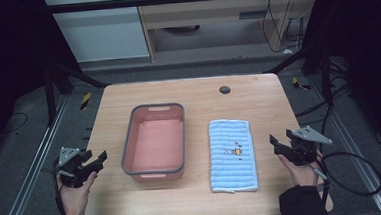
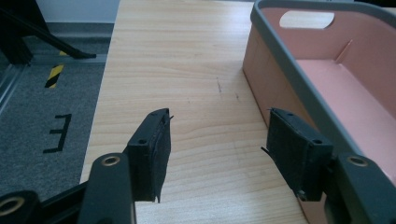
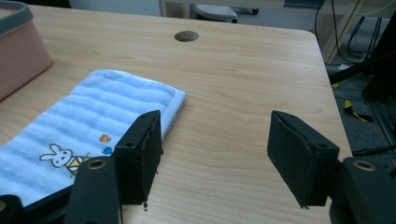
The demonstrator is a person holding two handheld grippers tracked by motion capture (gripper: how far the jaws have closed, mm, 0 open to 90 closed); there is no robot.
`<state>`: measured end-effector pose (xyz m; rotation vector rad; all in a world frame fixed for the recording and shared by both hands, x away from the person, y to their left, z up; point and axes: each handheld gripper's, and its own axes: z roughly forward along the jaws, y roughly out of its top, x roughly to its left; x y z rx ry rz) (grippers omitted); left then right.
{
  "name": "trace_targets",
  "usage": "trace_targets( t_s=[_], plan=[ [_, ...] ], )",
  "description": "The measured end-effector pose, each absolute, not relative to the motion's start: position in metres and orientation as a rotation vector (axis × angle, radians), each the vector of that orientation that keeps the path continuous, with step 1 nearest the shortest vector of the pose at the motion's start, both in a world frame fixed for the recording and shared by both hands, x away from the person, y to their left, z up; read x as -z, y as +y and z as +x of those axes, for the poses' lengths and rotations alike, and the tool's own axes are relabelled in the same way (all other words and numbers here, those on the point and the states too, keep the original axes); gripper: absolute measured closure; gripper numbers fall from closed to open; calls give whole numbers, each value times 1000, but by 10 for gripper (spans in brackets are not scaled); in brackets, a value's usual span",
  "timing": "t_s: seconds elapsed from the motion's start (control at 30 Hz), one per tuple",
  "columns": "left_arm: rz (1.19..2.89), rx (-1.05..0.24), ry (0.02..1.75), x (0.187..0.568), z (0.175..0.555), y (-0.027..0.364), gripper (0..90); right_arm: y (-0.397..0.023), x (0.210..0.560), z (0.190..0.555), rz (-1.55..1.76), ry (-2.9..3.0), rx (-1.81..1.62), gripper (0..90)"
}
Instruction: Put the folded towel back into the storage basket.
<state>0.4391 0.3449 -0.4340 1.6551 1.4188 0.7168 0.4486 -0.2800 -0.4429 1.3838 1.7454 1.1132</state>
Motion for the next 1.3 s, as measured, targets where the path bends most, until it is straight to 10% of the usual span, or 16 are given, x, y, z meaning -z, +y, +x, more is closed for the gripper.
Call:
trace_targets(
  t_s=[1.3],
  plan=[
    [1681, -742, 1185, 385, 421, 279, 344, -280, 404, 448, 1292, 1733, -1211, 281]
  ],
)
